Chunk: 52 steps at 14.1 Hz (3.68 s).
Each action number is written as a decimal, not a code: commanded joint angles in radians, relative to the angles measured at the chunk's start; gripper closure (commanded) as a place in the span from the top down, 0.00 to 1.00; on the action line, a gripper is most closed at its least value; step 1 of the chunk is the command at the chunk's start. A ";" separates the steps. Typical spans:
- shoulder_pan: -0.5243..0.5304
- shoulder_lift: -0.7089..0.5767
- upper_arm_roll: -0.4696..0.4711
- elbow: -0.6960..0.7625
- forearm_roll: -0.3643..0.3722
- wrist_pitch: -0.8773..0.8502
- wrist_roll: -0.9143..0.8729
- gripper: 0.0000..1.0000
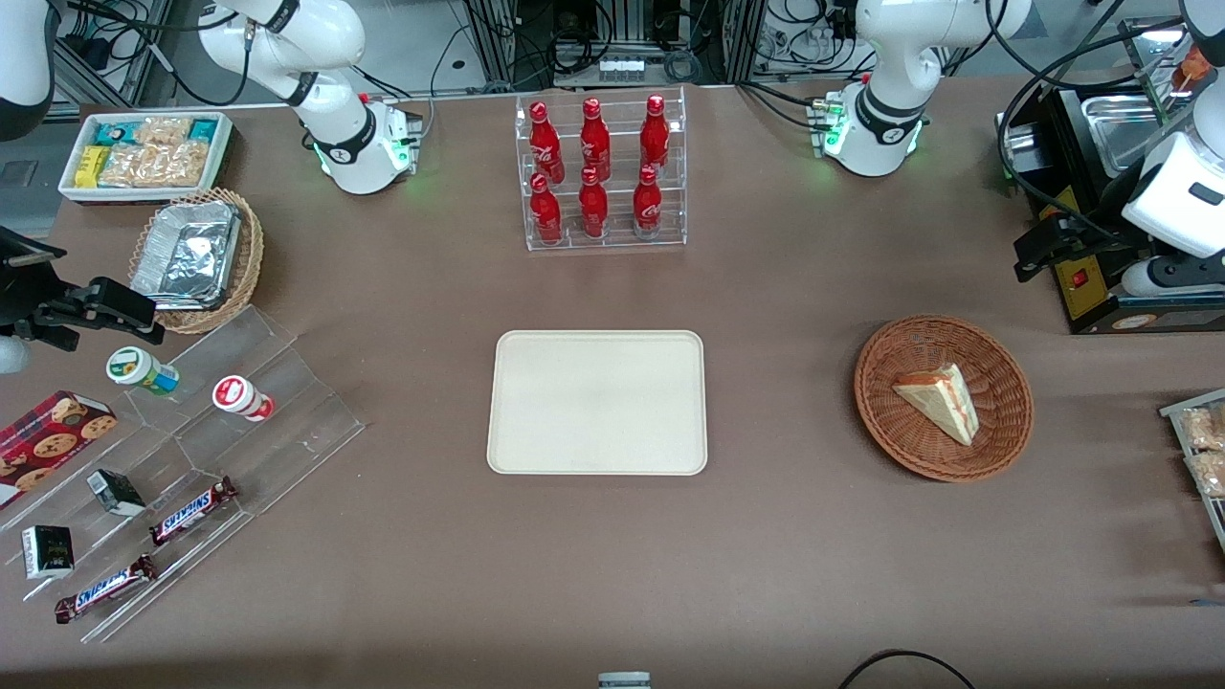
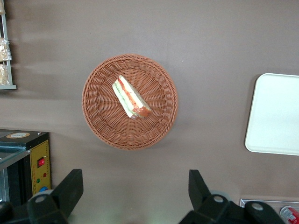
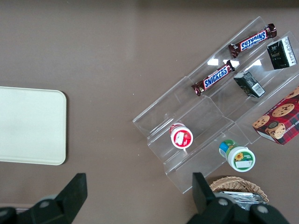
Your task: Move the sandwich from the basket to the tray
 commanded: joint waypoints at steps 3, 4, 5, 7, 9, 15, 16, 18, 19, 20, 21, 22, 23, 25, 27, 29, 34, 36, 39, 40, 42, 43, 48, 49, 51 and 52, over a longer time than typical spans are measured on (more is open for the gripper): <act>0.006 -0.006 -0.006 -0.004 0.002 -0.009 0.008 1.00; 0.006 -0.005 -0.006 -0.004 0.002 -0.009 0.008 1.00; 0.006 -0.003 -0.006 -0.003 0.002 -0.009 0.008 1.00; 0.007 0.006 -0.006 -0.006 0.002 -0.009 0.008 1.00; 0.015 0.013 0.000 -0.019 0.002 -0.008 0.009 1.00; 0.024 0.159 0.015 -0.045 0.016 0.063 -0.096 1.00; 0.024 0.167 0.015 -0.081 0.020 0.099 -0.112 1.00; 0.024 0.167 0.035 -0.169 0.024 0.204 -0.200 1.00; 0.024 0.167 0.035 -0.214 0.025 0.257 -0.240 1.00; 0.024 0.168 0.035 -0.258 0.025 0.317 -0.259 1.00; 0.024 0.171 0.036 -0.300 0.024 0.381 -0.296 1.00; 0.024 0.184 0.044 -0.331 0.024 0.443 -0.357 1.00; 0.023 0.194 0.047 -0.352 0.025 0.492 -0.420 1.00; 0.023 0.227 0.047 -0.380 0.024 0.561 -0.533 1.00; 0.023 0.256 0.047 -0.441 0.020 0.673 -0.650 1.00; 0.023 0.279 0.047 -0.527 0.022 0.806 -0.699 1.00; 0.035 0.331 0.050 -0.570 0.024 0.902 -0.700 1.00; 0.035 0.346 0.050 -0.573 0.024 0.910 -0.700 0.99; 0.035 0.378 0.050 -0.572 0.024 0.936 -0.700 0.97; 0.035 0.388 0.050 -0.570 0.022 0.940 -0.701 0.94; 0.035 0.389 0.050 -0.569 0.022 0.942 -0.700 0.73; 0.033 0.389 0.050 -0.569 0.022 0.942 -0.701 0.61; 0.032 0.360 0.050 -0.563 0.024 0.925 -0.703 0.31; 0.029 0.340 0.050 -0.553 0.024 0.896 -0.706 0.31; 0.000 0.296 0.049 -0.521 0.024 0.821 -0.739 0.31; -0.035 0.281 0.049 -0.498 0.024 0.781 -0.762 0.31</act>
